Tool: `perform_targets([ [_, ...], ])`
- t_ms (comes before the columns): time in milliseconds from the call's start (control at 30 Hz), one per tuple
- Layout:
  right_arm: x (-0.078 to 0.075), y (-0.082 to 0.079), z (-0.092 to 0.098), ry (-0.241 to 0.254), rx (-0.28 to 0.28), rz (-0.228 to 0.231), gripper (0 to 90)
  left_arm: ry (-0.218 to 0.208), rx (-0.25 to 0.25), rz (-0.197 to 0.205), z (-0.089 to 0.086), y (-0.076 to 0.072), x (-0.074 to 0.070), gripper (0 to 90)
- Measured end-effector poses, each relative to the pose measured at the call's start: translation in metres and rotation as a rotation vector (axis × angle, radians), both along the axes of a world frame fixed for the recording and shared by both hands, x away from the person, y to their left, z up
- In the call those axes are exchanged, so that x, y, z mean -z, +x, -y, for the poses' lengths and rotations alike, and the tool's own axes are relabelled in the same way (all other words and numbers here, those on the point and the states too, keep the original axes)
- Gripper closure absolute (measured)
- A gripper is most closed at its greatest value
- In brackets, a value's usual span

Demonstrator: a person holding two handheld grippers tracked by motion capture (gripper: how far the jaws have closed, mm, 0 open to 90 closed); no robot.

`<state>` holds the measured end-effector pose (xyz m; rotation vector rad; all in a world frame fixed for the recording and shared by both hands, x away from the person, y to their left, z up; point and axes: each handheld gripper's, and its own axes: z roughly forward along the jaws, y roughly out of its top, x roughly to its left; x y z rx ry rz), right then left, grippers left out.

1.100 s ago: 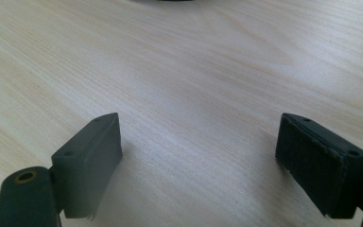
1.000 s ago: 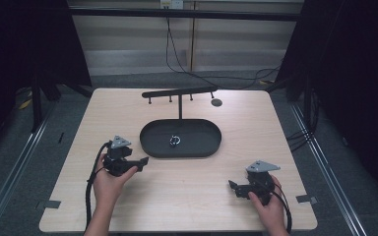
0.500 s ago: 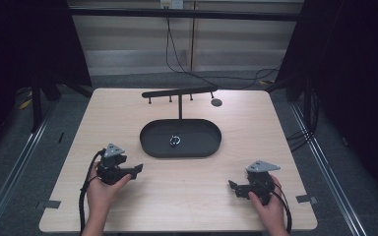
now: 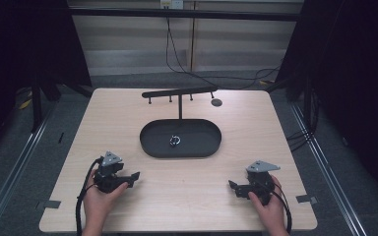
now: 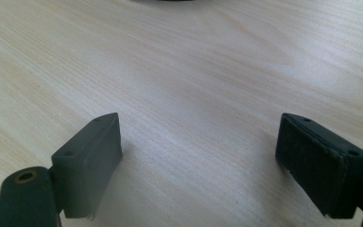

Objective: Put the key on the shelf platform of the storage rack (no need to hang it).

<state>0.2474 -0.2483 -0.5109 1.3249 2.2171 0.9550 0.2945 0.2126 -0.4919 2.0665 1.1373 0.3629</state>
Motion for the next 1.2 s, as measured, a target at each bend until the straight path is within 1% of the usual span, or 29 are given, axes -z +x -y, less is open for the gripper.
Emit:
perform_targets([
  [33,0.000,0.000,0.000,0.000,0.000,0.000,14.8,-0.001,0.000,-0.001,-0.001,-0.001,0.001,27.0],
  [67,0.000,0.000,0.000,0.000,0.000,0.000,14.8,0.018,0.001,-0.009,-0.003,-0.002,0.002,27.0],
  [133,0.000,0.000,0.000,0.000,-0.001,0.000,14.8,0.014,-0.006,-0.004,-0.003,-0.004,0.003,26.7],
  [167,0.000,0.000,0.000,0.000,0.000,0.000,14.8,0.012,0.001,-0.004,-0.005,-0.004,0.004,26.7],
  [267,0.000,0.000,0.000,0.000,0.000,0.000,14.8,0.011,-0.005,0.002,-0.007,-0.007,0.006,26.7],
  [300,0.000,0.000,0.000,0.000,0.000,0.000,14.8,0.009,-0.007,-0.003,-0.008,-0.007,0.006,26.8],
  [367,0.000,0.000,0.000,0.000,0.000,0.000,14.8,0.012,-0.007,0.001,-0.010,-0.009,0.008,26.5],
  [433,0.000,0.000,0.000,0.000,0.000,0.000,14.8,0.013,-0.004,-0.004,-0.013,-0.010,0.010,26.3],
  [500,0.000,0.000,0.000,0.000,0.000,0.000,14.8,0.028,-0.006,0.005,-0.013,-0.011,0.011,26.0],
  [567,0.000,0.000,0.000,0.000,-0.001,0.000,14.8,0.025,-0.006,0.004,-0.013,-0.012,0.011,25.9],
  [633,0.000,0.000,0.000,0.000,0.000,0.000,14.8,0.045,0.003,0.011,-0.013,-0.012,0.011,25.8],
  [667,0.000,0.000,0.000,0.000,0.000,0.000,14.8,0.046,0.003,0.013,-0.012,-0.012,0.011,25.5],
  [700,0.000,0.000,0.000,0.000,0.000,0.000,14.8,0.061,0.010,0.022,-0.011,-0.013,0.012,25.1],
  [767,0.000,0.000,0.000,0.000,0.000,0.000,14.8,0.077,0.021,0.030,-0.010,-0.014,0.012,23.9],
  [833,0.000,0.000,0.000,0.000,0.000,0.000,14.8,0.075,0.023,0.035,-0.010,-0.014,0.013,22.7],
  [900,0.000,0.000,0.000,0.000,0.000,0.000,14.8,0.058,0.023,0.062,-0.012,-0.015,0.016,21.1],
  [967,0.000,0.000,0.000,0.000,0.000,0.000,14.8,0.059,0.028,0.059,-0.013,-0.015,0.016,20.7],
  [1000,0.000,0.000,0.000,0.000,0.000,0.000,14.8,0.051,0.026,0.059,-0.012,-0.016,0.016,20.5],
  [1200,0.000,0.000,0.000,0.000,-0.001,0.000,14.8,0.057,0.031,0.063,-0.013,-0.016,0.016,20.5],
])
